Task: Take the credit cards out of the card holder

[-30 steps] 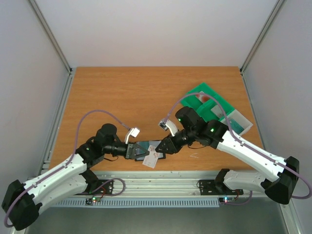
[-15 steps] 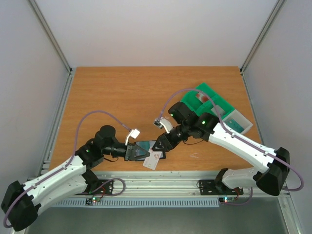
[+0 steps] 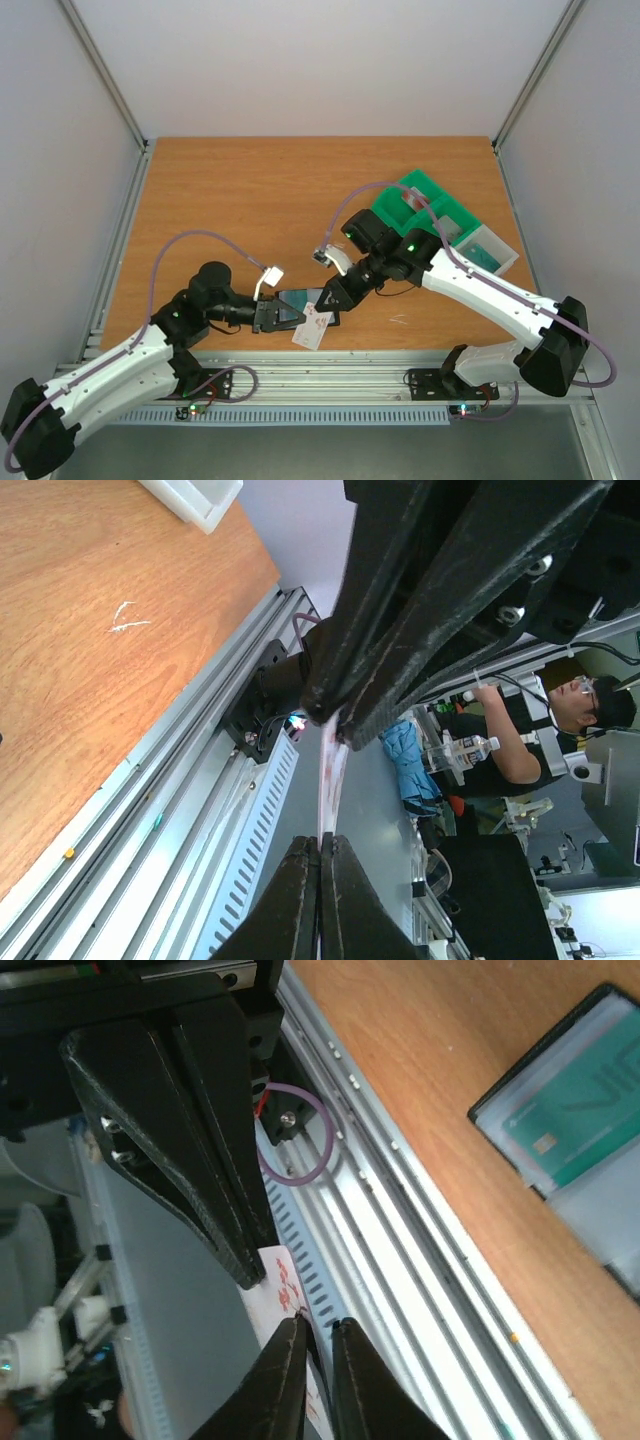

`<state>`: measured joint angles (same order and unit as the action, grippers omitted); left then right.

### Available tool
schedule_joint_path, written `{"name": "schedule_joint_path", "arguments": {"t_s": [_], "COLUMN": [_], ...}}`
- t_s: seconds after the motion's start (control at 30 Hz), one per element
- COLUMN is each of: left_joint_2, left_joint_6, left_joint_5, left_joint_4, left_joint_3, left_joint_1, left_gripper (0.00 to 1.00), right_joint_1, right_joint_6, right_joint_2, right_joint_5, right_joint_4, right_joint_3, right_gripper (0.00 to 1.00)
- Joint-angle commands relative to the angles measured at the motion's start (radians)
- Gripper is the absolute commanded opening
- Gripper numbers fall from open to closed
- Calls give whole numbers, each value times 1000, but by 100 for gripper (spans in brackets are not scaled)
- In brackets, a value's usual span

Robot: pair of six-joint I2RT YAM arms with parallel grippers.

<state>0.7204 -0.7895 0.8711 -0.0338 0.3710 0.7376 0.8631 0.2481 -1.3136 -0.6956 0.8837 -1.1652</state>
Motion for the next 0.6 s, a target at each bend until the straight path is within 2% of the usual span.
{"name": "schedule_joint_path", "arguments": {"t_s": [0.0,0.3,0.5,0.57], "left_joint_2": [-23,-81,-97,-107], "left_joint_6": [-13,12,28,43], "left_joint_5": [6,-44,-122,-165], "left_joint_4": [-73,-28,109,167], "left_joint_3": [-14,-15,30,49], "left_joint_1": [5,4,4,4], "left_gripper": [0,1,43,60], "right_joint_1": [-10,-13,-54,-81], "right_joint_6": [13,-17,-83,-114], "right_joint_2": [26,29,45,57], "right_joint_5": [-102,-202,-181,-163], "right_joint_4": [-21,-83,-132,-150], "right_joint_3": [-5,47,60,71], "right_gripper": [7,1,1,1]}}
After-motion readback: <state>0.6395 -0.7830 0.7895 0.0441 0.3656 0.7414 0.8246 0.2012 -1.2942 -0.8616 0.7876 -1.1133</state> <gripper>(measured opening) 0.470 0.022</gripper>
